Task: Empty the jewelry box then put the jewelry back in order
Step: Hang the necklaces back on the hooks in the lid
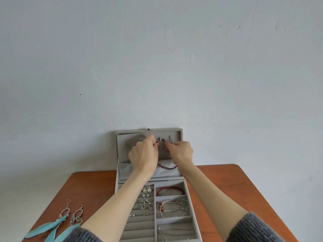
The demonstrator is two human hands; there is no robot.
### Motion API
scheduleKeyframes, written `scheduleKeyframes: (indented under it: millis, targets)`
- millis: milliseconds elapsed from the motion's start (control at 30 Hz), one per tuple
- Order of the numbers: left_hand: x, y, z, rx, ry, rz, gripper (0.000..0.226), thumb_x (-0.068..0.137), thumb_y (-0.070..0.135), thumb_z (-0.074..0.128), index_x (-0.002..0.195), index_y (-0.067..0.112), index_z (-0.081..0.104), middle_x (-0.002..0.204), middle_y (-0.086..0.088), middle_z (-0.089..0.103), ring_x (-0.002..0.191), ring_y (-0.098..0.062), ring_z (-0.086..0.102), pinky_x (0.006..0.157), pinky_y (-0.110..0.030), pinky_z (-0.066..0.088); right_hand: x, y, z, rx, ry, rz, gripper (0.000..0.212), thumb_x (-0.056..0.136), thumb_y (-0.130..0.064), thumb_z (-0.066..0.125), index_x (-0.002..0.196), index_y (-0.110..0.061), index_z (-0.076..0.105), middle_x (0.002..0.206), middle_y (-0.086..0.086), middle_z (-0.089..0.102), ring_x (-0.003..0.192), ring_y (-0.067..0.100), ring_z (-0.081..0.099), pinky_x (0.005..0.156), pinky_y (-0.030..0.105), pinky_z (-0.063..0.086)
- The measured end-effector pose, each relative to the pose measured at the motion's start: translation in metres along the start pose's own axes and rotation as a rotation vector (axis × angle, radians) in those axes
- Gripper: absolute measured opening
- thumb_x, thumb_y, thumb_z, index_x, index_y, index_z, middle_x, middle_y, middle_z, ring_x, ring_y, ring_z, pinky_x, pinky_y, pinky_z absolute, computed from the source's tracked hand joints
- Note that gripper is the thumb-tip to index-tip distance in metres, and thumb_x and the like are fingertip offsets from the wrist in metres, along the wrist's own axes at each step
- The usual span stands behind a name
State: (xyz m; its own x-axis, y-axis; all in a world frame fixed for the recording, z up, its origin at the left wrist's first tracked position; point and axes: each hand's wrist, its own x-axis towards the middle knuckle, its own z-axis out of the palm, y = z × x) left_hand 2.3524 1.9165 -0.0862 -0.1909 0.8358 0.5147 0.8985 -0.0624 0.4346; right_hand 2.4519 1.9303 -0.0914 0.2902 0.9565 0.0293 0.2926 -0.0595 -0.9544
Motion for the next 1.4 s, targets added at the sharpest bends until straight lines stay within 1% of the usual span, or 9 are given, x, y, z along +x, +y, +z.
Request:
scheduleKeyframes:
  millis: [100, 267, 367, 500, 633, 800, 967, 1200, 1400]
  targets:
    - [-0.010, -0.007, 0.001, -0.140, -0.026, -0.017, 0.015, 0.093, 0.033, 0.052, 0.101, 0.024, 0.060, 0.086, 0.000, 0.070, 0.082, -0.022, 0.064, 0.059, -0.027, 0.039, -0.006, 0.006, 0.000, 0.040, -0.061, 0.044, 0.027, 0.086, -0.025, 0.060, 0.074, -0.001, 0.065, 0.055, 0.006, 0.049, 0.046, 0.019, 0.042, 0.050, 0.027, 0.038]
    - [-0.028, -0.028, 0.004, -0.400, -0.128, -0.026, 0.024, 0.089, 0.020, 0.059, 0.112, 0.015, 0.064, 0.098, -0.001, 0.070, 0.093, -0.015, 0.062, 0.077, -0.022, 0.044, -0.017, 0.022, -0.001, -0.087, -0.105, -0.082, 0.030, 0.089, -0.018, 0.055, 0.076, 0.007, 0.066, 0.067, 0.017, 0.065, 0.061, 0.020, 0.053, 0.066, 0.034, 0.049]
    - [-0.030, -0.037, 0.007, -0.351, -0.112, -0.007, 0.020, 0.087, 0.014, 0.060, 0.105, 0.011, 0.068, 0.099, -0.002, 0.069, 0.098, -0.019, 0.059, 0.084, -0.025, 0.045, -0.023, 0.030, -0.001, -0.295, -0.078, -0.273, 0.026, 0.091, -0.018, 0.052, 0.070, -0.005, 0.060, 0.075, 0.011, 0.059, 0.069, 0.021, 0.050, 0.059, 0.027, 0.036]
    - [-0.026, -0.036, 0.006, -0.245, -0.133, 0.087, 0.019, 0.087, 0.020, 0.061, 0.103, 0.013, 0.069, 0.100, -0.003, 0.065, 0.101, -0.022, 0.053, 0.086, -0.030, 0.042, -0.027, 0.035, -0.001, -0.446, -0.017, -0.452, 0.023, 0.092, -0.022, 0.051, 0.094, -0.005, 0.066, 0.105, 0.002, 0.052, 0.085, 0.025, 0.058, 0.074, 0.031, 0.045]
    - [-0.030, -0.033, 0.005, -0.048, -0.180, 0.147, 0.024, 0.092, 0.034, 0.052, 0.106, 0.020, 0.064, 0.111, 0.006, 0.057, 0.109, -0.016, 0.047, 0.092, -0.034, 0.030, -0.026, 0.037, -0.006, -0.519, -0.026, -0.479, 0.025, 0.093, -0.026, 0.049, 0.096, -0.007, 0.064, 0.102, 0.004, 0.059, 0.084, 0.025, 0.059, 0.070, 0.029, 0.044]
    - [-0.035, -0.036, 0.006, -0.096, -0.109, 0.148, 0.019, 0.095, 0.032, 0.046, 0.103, 0.020, 0.057, 0.095, 0.005, 0.068, 0.087, -0.016, 0.061, 0.082, -0.028, 0.027, -0.026, 0.044, -0.009, -0.453, -0.110, -0.452, 0.024, 0.092, -0.028, 0.050, 0.103, -0.013, 0.065, 0.104, 0.003, 0.062, 0.089, 0.018, 0.058, 0.077, 0.028, 0.046]
    - [-0.030, -0.040, 0.007, -0.125, -0.069, 0.064, 0.020, 0.093, 0.030, 0.051, 0.098, 0.012, 0.061, 0.072, -0.003, 0.070, 0.069, -0.024, 0.065, 0.074, -0.039, 0.050, -0.028, 0.046, -0.016, -0.405, -0.153, -0.462, 0.023, 0.090, -0.030, 0.055, 0.106, -0.013, 0.058, 0.106, 0.001, 0.063, 0.089, 0.013, 0.057, 0.080, 0.027, 0.048]
    - [-0.028, -0.033, 0.003, -0.122, -0.079, -0.043, 0.023, 0.094, 0.031, 0.049, 0.106, 0.011, 0.053, 0.079, -0.006, 0.071, 0.074, -0.024, 0.066, 0.069, -0.035, 0.052, -0.035, 0.057, -0.017, -0.667, -0.196, -0.629, 0.042, 0.087, -0.041, 0.057, 0.121, -0.020, 0.044, 0.120, -0.004, 0.049, 0.100, 0.020, 0.058, 0.078, 0.033, 0.049]
    - [-0.031, -0.044, 0.002, -0.174, -0.126, 0.074, 0.014, 0.093, 0.025, 0.052, 0.089, 0.015, 0.045, 0.057, 0.000, 0.056, 0.060, -0.025, 0.061, 0.056, -0.030, 0.041, -0.031, 0.057, -0.006, -0.678, -0.013, -0.715, 0.029, 0.090, -0.042, 0.053, 0.102, -0.019, 0.065, 0.098, 0.000, 0.061, 0.082, 0.023, 0.065, 0.063, 0.032, 0.049]
